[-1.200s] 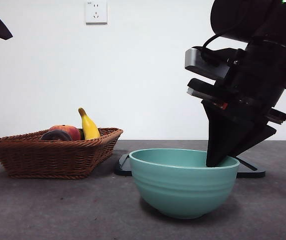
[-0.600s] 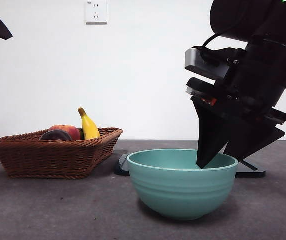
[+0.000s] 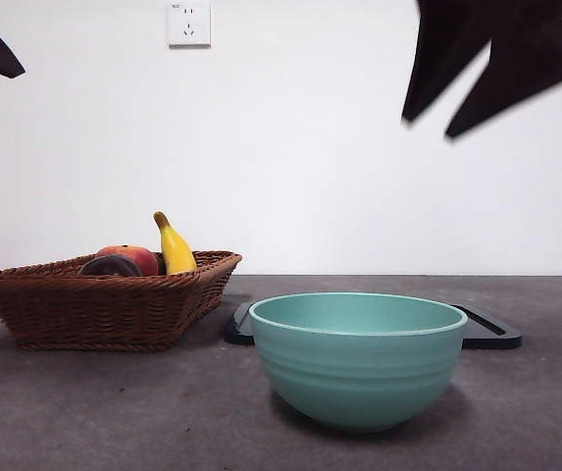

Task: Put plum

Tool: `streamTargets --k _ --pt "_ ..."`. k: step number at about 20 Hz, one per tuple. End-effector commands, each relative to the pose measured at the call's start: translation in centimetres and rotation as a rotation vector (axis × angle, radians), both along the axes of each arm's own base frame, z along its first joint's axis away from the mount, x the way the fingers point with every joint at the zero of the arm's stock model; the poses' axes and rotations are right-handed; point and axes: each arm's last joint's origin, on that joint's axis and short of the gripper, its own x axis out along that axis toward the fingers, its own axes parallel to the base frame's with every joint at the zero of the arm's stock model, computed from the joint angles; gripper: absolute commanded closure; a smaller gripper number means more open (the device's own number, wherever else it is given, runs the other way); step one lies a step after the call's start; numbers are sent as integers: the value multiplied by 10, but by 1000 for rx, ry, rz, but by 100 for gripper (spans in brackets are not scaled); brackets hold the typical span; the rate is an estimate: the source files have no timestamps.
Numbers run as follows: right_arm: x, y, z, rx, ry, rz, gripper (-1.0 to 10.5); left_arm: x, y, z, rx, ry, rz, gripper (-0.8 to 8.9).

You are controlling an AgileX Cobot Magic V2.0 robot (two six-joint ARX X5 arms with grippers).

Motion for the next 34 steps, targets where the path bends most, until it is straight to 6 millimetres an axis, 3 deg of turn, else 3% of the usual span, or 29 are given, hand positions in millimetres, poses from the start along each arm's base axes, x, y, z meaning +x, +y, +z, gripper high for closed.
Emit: streamTargets --k 1,4,9,21,23,25,26,34 --pt "-10 -4 22 41 -28 50 716 2 -1 5 -8 -19 -9 411" --pt "-27 -12 36 123 4 142 716 1 -1 5 -7 -10 -7 411" --pt "-49 -22 33 117 126 260 716 1 -1 5 -6 -6 -6 411" --pt "-51 -24 31 83 151 270 717 1 -1 5 -6 -4 -6 413" --pt "-51 -24 30 80 149 272 774 1 -1 4 -6 -3 -5 491" --pt "-51 -24 30 77 144 276 942 1 -1 4 -6 -2 -4 692" --pt "-51 -24 30 73 138 284 942 1 -1 4 -6 -2 -4 806" --pt "-49 -23 32 87 106 289 942 1 -1 5 -7 -6 -4 805"
